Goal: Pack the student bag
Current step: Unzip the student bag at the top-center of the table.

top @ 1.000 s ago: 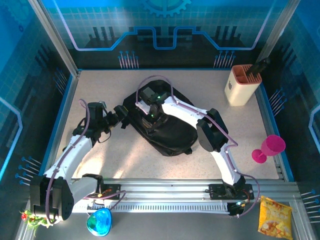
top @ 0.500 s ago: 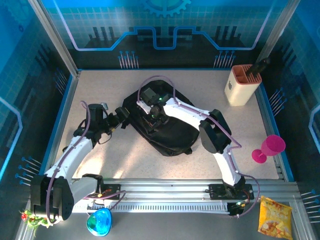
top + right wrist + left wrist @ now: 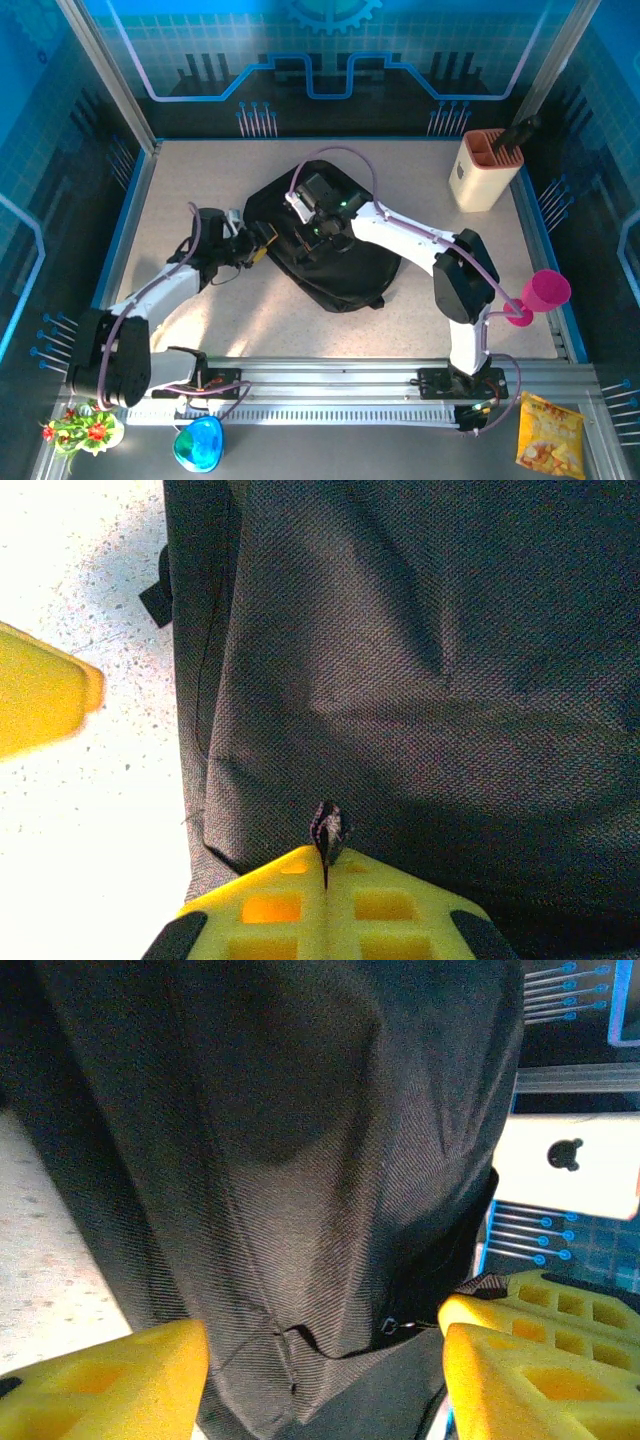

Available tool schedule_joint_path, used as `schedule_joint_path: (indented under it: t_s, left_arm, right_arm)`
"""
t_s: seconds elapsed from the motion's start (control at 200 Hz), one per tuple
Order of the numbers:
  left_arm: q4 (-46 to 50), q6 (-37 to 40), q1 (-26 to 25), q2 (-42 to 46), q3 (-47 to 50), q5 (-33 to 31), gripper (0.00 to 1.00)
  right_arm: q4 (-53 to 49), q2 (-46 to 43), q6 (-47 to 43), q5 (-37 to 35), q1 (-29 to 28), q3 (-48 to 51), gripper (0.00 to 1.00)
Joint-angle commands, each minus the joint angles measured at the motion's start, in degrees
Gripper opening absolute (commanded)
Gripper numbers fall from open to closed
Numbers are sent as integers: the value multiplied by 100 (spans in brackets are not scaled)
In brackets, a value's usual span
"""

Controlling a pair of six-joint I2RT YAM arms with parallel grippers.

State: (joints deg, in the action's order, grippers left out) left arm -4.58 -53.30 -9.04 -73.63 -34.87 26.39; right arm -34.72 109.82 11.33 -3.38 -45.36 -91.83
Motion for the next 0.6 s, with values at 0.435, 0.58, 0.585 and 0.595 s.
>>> schedule_joint_path:
  t_s: [0.435, 0.58, 0.585, 0.595]
  left_arm:
    - [-90, 112, -529, -1259, -746, 378, 33]
    - [43, 193, -538, -1271, -797, 261, 9]
    - [53, 199, -538, -1270, -795, 252, 8]
    - [64, 209, -538, -1269, -796, 233, 6]
  right_arm:
    - [352, -372, 306, 112, -32, 295, 0]
    - [356, -388, 401, -268, 55, 422, 0]
    - [358, -394, 411, -299, 68, 430, 0]
    - [356, -403, 437, -344, 93, 438, 0]
